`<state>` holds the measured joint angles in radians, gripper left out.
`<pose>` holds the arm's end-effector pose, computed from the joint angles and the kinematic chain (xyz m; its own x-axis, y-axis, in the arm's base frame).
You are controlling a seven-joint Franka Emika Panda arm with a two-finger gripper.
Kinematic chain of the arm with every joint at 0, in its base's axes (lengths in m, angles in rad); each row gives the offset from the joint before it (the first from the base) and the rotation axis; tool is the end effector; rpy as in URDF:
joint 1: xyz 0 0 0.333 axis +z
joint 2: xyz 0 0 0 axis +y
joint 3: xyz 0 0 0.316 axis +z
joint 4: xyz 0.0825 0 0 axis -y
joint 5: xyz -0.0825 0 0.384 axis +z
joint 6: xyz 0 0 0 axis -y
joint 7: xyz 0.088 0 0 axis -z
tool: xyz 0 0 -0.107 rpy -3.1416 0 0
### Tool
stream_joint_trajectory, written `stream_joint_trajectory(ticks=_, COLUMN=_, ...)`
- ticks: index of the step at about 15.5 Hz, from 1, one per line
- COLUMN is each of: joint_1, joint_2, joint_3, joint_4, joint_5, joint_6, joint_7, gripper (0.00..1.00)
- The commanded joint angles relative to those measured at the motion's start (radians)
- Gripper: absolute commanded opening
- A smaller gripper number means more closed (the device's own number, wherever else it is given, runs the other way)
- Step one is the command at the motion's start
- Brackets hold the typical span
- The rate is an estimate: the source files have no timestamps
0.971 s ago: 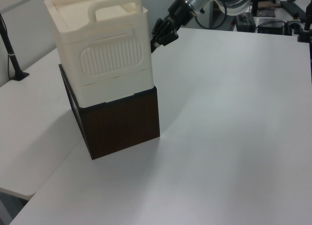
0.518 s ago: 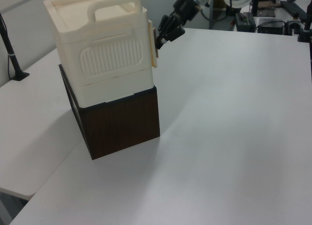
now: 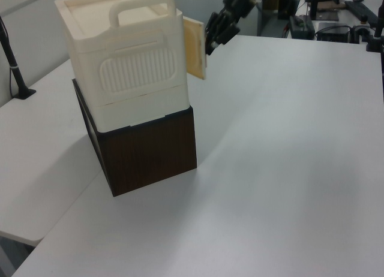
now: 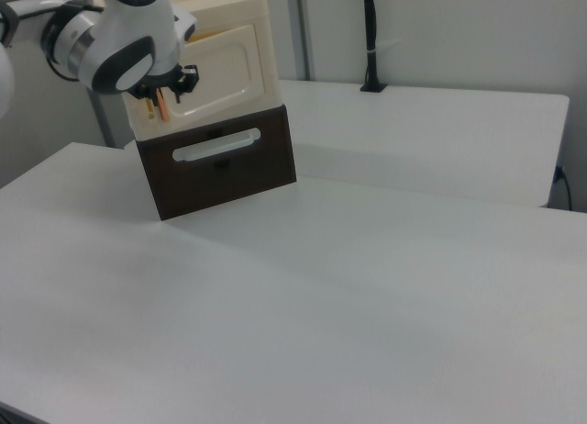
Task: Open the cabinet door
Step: 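Swing the door outward on its hinge, pulling the gripper away from the cabinet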
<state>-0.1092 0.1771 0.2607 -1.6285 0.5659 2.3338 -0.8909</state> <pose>0.6518 0.0946 0.5789 0.5559 0.4800 0.6787 0.6878 -0.7241 -0.0512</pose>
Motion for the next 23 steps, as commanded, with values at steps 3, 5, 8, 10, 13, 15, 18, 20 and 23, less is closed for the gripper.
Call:
stream_joint_trajectory(ticks=3, joint_1=-0.118, joint_2=-0.071, joint_3=-0.006, joint_4=-0.008, joint_5=0.011, joint_6=-0.2, joint_7=-0.006, gripper=0.63)
stream_joint_trajectory(ticks=5, joint_1=-0.158, joint_2=-0.077, joint_3=-0.006, joint_4=-0.008, joint_5=0.009, joint_6=-0.237, joint_7=-0.008, gripper=0.65)
stream_joint_trajectory(ticks=8, joint_1=-0.216, joint_2=-0.08, joint_3=-0.008, joint_4=-0.007, joint_5=0.0, joint_6=-0.257, joint_7=-0.006, gripper=0.68)
stream_joint_trajectory(ticks=10, joint_1=-0.236, joint_2=-0.076, joint_3=-0.012, joint_4=-0.007, joint_5=-0.023, joint_6=-0.255, joint_7=-0.003, gripper=0.69)
stream_joint_trajectory(ticks=13, joint_1=-0.241, joint_2=-0.076, joint_3=-0.03, joint_4=-0.007, joint_5=-0.04, joint_6=-0.254, joint_7=-0.003, gripper=0.72)
stream_joint_trajectory(ticks=15, joint_1=-0.241, joint_2=-0.077, joint_3=-0.047, joint_4=-0.007, joint_5=-0.04, joint_6=-0.257, joint_7=-0.005, gripper=0.8)
stream_joint_trajectory(ticks=18, joint_1=-0.239, joint_2=-0.08, joint_3=-0.058, joint_4=-0.005, joint_5=-0.04, joint_6=-0.269, joint_7=0.0, gripper=1.0)
stream_joint_trajectory(ticks=20, joint_1=-0.234, joint_2=-0.08, joint_3=-0.058, joint_4=0.006, joint_5=-0.04, joint_6=-0.269, joint_7=0.007, gripper=1.0)
stream_joint_trajectory(ticks=23, joint_1=-0.213, joint_2=-0.085, joint_3=-0.052, joint_4=0.006, joint_5=-0.04, joint_6=-0.263, joint_7=0.016, gripper=1.0)
